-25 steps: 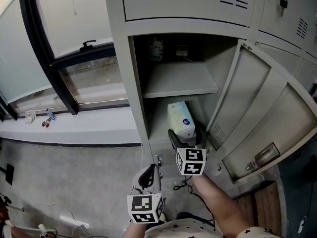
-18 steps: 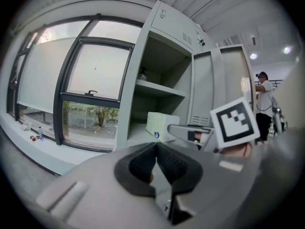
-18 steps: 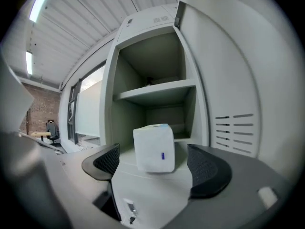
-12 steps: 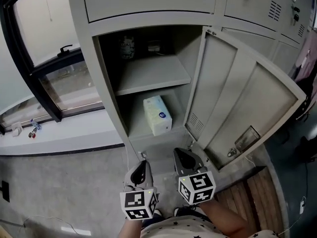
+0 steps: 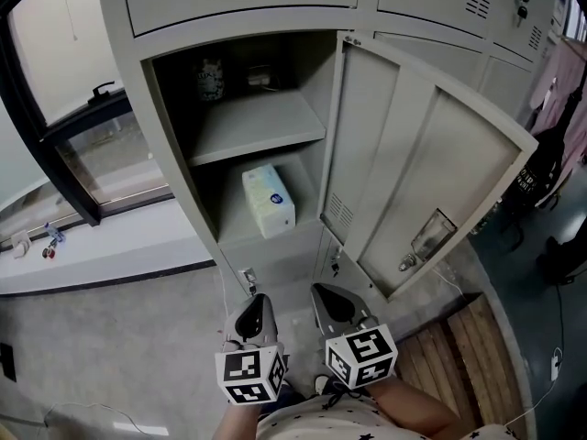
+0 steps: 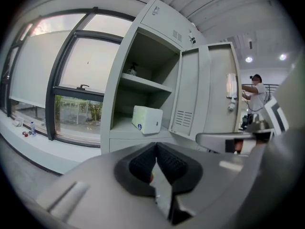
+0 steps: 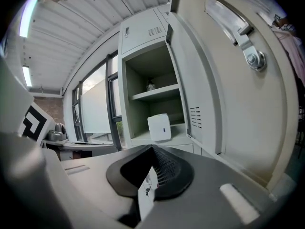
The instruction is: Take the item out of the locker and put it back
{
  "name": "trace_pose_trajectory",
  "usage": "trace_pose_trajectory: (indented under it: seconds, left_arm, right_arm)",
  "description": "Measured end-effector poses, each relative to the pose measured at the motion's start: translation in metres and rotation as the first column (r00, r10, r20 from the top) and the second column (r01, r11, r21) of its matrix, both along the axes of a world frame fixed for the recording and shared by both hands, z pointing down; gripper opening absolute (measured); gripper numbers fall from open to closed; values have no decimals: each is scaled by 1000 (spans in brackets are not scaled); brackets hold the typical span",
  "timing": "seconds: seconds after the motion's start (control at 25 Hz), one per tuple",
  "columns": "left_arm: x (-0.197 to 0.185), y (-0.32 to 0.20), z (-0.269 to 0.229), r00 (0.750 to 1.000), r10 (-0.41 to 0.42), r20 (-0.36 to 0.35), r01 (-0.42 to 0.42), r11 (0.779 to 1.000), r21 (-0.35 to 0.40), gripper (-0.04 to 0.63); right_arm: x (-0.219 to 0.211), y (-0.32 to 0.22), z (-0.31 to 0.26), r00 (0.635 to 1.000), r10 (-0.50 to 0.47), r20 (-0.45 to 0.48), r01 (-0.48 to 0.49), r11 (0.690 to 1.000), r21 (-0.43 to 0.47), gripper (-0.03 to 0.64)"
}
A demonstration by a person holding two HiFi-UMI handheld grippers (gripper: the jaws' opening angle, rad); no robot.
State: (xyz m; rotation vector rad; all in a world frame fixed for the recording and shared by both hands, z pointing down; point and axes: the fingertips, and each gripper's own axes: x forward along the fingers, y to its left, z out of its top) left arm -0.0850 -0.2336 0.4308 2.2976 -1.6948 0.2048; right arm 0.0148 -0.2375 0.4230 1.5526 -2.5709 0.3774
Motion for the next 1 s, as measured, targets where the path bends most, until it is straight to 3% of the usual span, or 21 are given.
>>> trace_pose_trajectory:
  seconds: [1.0]
  left_arm:
    - [-12, 7, -5, 999, -33, 7, 33, 999, 4, 8]
  right_arm:
    - [-15, 7, -6, 999, -46, -2, 46, 999, 8, -3]
